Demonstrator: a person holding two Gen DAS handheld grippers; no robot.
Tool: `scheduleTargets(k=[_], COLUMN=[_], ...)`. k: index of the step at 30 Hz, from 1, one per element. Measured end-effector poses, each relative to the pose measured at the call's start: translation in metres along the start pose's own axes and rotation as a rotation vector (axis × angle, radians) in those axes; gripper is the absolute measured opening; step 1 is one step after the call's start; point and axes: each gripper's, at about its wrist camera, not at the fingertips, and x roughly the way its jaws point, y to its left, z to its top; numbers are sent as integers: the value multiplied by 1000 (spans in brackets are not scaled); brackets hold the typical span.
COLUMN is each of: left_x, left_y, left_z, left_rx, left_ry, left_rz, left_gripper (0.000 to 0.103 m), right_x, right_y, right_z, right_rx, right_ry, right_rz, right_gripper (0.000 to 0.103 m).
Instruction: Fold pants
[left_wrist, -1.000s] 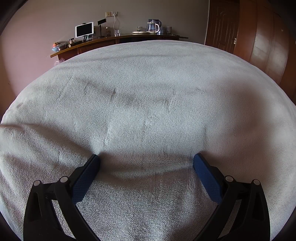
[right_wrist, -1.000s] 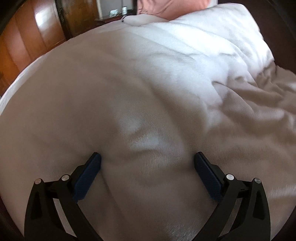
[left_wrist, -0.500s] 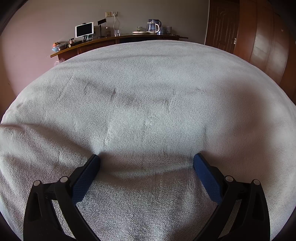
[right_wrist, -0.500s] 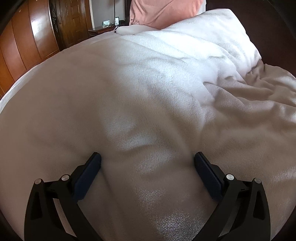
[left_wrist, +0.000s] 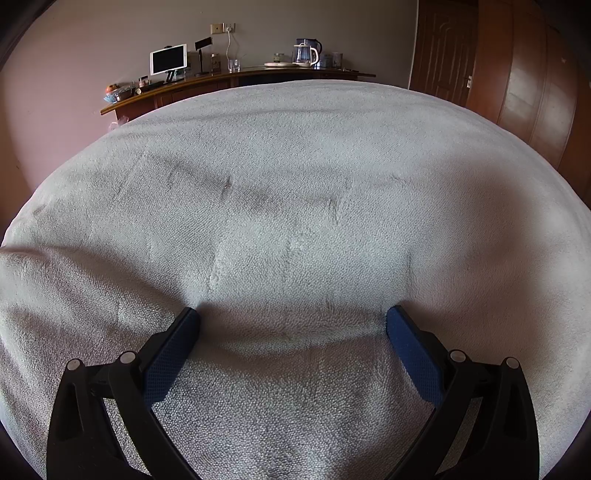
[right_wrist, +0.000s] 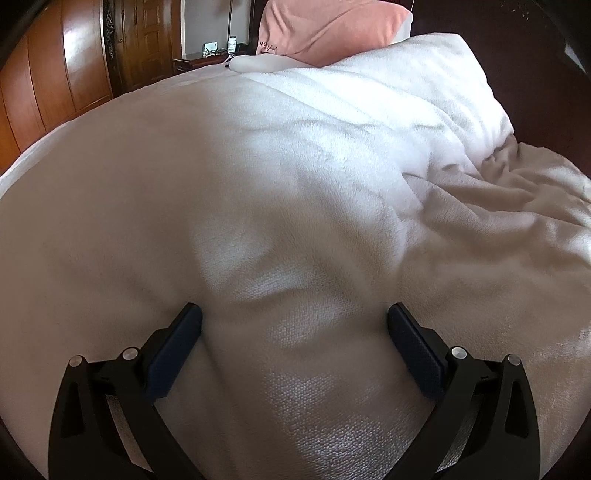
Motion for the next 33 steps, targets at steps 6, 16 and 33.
scheduleTargets(k=[6,16,33], left_x=[0,0,24], left_y=[0,0,-13], left_z=[0,0,38], left_rx=[0,0,74], left_ry=[0,-1,179], left_rz=[0,0,37], left_gripper=[98,98,98], right_x=[-5,-33,-138], right_y=[3,24,57], right_z=[-7,-22,-116], right_rx=[15,-25,-128], right_ry=[-25,71,217], right_rz=[-24,-147,-137], right_gripper=[101,100,100])
